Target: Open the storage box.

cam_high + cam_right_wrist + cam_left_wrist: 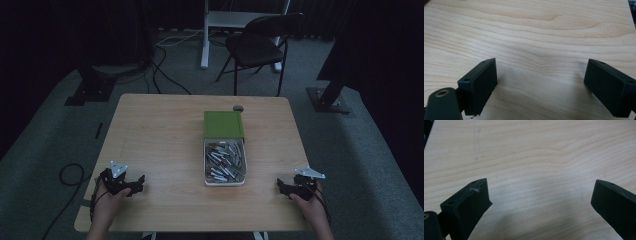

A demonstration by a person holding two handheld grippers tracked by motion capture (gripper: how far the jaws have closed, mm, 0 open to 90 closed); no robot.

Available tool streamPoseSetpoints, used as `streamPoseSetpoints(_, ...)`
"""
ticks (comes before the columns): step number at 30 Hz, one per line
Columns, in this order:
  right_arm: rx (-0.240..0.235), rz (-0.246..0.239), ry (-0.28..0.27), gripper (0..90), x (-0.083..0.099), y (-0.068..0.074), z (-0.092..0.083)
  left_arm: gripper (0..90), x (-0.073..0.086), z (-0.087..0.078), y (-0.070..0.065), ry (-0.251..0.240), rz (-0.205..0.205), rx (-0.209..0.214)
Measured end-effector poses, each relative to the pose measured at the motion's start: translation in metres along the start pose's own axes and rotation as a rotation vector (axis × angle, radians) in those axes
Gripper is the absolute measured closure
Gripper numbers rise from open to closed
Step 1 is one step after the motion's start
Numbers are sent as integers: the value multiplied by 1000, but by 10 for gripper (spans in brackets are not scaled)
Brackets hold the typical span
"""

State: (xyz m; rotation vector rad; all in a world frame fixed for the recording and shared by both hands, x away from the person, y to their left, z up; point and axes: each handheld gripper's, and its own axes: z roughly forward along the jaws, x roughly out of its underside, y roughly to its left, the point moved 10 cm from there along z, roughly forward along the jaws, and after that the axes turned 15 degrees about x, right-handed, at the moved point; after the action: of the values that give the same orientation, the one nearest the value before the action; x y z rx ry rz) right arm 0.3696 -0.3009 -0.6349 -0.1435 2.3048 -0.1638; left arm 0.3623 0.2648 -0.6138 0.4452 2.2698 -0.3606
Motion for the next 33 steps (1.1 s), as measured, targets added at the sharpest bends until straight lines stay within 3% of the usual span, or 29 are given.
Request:
streamPoseSetpoints(18, -6, -7, -2, 108, -2, 1, 1, 26, 14, 7, 11, 60, -28, -18)
streamPoseSetpoints(22, -6, -7, -2, 109, -2, 1, 1, 27, 15, 6, 13, 59, -47, -29)
streamPoseSetpoints(25, -8, -8, -2, 108, -2, 1, 2, 27, 16, 8, 12, 59, -95, -18)
streamPoseSetpoints(33, -8, -8, -2, 108, -2, 1, 2, 25, 15, 8, 12, 55, -107, -28)
